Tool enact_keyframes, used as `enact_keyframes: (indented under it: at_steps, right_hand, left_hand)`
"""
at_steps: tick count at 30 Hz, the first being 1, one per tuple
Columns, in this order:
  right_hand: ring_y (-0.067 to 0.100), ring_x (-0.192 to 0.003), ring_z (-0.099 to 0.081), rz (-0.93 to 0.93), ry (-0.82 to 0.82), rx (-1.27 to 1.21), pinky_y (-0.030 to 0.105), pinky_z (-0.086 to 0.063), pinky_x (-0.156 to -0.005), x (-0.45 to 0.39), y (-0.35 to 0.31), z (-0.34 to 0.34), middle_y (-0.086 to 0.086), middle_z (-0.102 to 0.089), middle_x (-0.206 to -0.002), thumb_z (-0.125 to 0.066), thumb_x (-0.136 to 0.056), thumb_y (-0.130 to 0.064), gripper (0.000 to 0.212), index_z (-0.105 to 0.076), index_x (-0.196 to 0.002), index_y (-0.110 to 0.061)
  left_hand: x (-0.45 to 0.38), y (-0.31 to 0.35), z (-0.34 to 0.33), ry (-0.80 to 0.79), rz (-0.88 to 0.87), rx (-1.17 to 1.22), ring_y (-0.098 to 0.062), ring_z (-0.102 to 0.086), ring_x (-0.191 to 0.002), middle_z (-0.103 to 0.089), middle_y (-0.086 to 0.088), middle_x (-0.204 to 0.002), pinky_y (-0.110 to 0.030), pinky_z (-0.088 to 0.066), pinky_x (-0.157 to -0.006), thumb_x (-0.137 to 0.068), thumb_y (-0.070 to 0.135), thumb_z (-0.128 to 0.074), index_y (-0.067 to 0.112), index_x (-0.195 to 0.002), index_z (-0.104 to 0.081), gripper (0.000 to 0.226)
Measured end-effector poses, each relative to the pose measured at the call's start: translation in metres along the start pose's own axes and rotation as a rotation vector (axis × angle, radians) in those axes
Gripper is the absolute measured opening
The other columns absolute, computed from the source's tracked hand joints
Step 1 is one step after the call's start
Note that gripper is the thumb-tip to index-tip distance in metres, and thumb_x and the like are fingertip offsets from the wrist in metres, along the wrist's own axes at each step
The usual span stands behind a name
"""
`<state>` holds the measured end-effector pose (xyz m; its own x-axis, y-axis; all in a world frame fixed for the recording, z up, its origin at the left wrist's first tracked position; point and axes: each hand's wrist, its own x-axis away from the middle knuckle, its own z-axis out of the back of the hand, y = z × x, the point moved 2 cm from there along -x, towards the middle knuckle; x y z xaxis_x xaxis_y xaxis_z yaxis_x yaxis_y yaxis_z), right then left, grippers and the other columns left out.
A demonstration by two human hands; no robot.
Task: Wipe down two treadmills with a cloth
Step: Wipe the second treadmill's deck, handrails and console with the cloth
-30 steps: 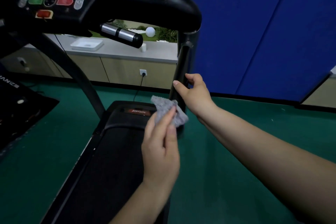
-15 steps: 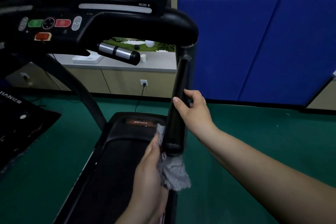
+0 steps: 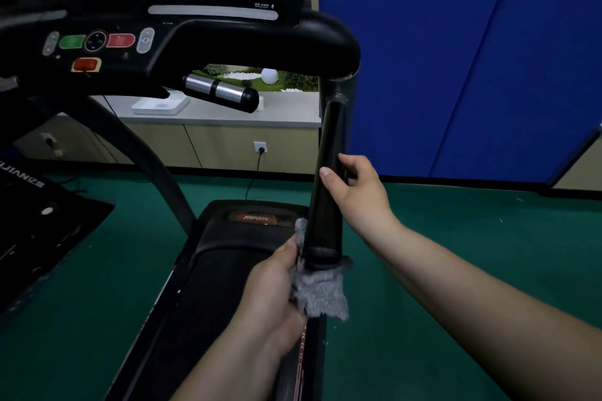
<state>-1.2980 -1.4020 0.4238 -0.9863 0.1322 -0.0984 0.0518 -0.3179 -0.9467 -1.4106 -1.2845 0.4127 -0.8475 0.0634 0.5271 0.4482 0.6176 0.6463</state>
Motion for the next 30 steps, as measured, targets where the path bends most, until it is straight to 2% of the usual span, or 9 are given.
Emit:
enact_keyframes:
  at_steps: [5, 9, 12, 14, 16, 19, 23, 27, 30]
  right_hand:
    - [0.012, -0.112, -0.049, 0.022, -0.044, 0.011, 0.024, -0.039, -0.091, 0.002, 0.0, 0.003, -0.002, -0.045, -0.133, -0.059, -0.088, -0.046, 0.05, -0.046, -0.133, -0.026]
    - [0.002, -0.093, -0.058, 0.081, -0.126, 0.061, 0.019, -0.043, -0.083, 0.016, 0.008, 0.025, -0.001, -0.054, -0.127, -0.058, -0.091, -0.038, 0.038, -0.051, -0.126, -0.027]
    - [-0.001, -0.086, -0.059, 0.104, -0.219, 0.139, 0.019, -0.043, -0.075, 0.045, 0.031, 0.052, -0.005, -0.056, -0.122, -0.06, -0.09, -0.025, 0.03, -0.053, -0.12, -0.027]
    - [0.006, -0.09, -0.063, 0.097, -0.299, 0.166, 0.019, -0.043, -0.073, 0.068, 0.052, 0.067, -0.004, -0.059, -0.118, -0.06, -0.089, -0.019, 0.026, -0.055, -0.113, -0.027]
    - [0.007, -0.088, -0.063, 0.078, -0.383, 0.184, 0.015, -0.042, -0.069, 0.091, 0.076, 0.078, -0.001, -0.061, -0.114, -0.06, -0.088, -0.014, 0.022, -0.057, -0.105, -0.028]
    - [0.002, -0.086, -0.06, 0.058, -0.508, 0.265, 0.005, -0.04, -0.065, 0.128, 0.111, 0.086, -0.003, -0.06, -0.111, -0.059, -0.089, -0.011, 0.019, -0.059, -0.098, -0.028]
    - [0.009, -0.088, -0.062, 0.041, -0.645, 0.327, -0.001, -0.038, -0.068, 0.18, 0.144, 0.089, 0.001, -0.06, -0.111, -0.059, -0.087, -0.007, 0.023, -0.057, -0.095, -0.028]
    - [0.015, -0.09, -0.064, 0.033, -0.765, 0.327, 0.002, -0.041, -0.069, 0.228, 0.157, 0.087, 0.003, -0.062, -0.108, -0.059, -0.085, -0.005, 0.032, -0.055, -0.086, -0.036]
    - [0.016, -0.09, -0.065, 0.015, -0.829, 0.328, 0.002, -0.042, -0.069, 0.262, 0.158, 0.082, -0.001, -0.063, -0.104, -0.061, -0.087, -0.008, 0.031, -0.055, -0.083, -0.038]
  left_hand:
    - [0.042, 0.011, 0.004, -0.094, -0.15, -0.209, -0.031, -0.069, -0.099, -0.07, -0.018, -0.109, -0.039, -0.057, -0.083, -0.098, 0.018, -0.04, 0.014, -0.12, -0.065, 0.033]
    - [0.063, 0.006, 0.028, 0.166, -0.408, -0.491, -0.017, -0.067, -0.105, -0.071, 0.004, -0.112, -0.038, -0.047, -0.095, -0.096, 0.021, -0.047, 0.031, -0.112, -0.07, 0.03]
    - [0.07, -0.019, 0.049, 0.341, -0.485, -0.742, 0.008, -0.051, -0.111, -0.055, 0.027, -0.126, -0.015, -0.04, -0.087, -0.097, 0.025, -0.051, 0.043, -0.12, -0.061, 0.031]
    - [0.072, -0.043, 0.068, 0.424, -0.465, -0.831, 0.011, -0.048, -0.108, -0.046, 0.029, -0.129, -0.01, -0.036, -0.077, -0.097, 0.024, -0.05, 0.043, -0.127, -0.054, 0.035]
    - [0.077, -0.068, 0.087, 0.509, -0.444, -0.875, 0.011, -0.051, -0.101, -0.044, 0.027, -0.13, -0.013, -0.039, -0.074, -0.097, 0.024, -0.051, 0.042, -0.132, -0.048, 0.039]
    - [0.094, -0.108, 0.109, 0.604, -0.353, -0.937, -0.003, -0.052, -0.1, -0.046, 0.016, -0.128, -0.022, -0.044, -0.078, -0.095, 0.024, -0.054, 0.042, -0.136, -0.043, 0.046]
    - [0.129, -0.155, 0.124, 0.665, -0.268, -1.008, 0.004, -0.055, -0.079, -0.052, 0.007, -0.125, -0.004, -0.04, -0.054, -0.092, 0.016, -0.058, 0.034, -0.134, -0.047, 0.047]
    - [0.169, -0.192, 0.142, 0.679, -0.164, -1.129, -0.011, -0.057, -0.084, -0.06, -0.001, -0.121, -0.021, -0.043, -0.069, -0.089, 0.024, -0.062, 0.034, -0.124, -0.049, 0.039]
    - [0.199, -0.213, 0.158, 0.708, -0.123, -1.1, -0.009, -0.059, -0.067, -0.064, 0.001, -0.105, -0.023, -0.044, -0.057, -0.087, 0.028, -0.063, 0.037, -0.111, -0.049, 0.028]
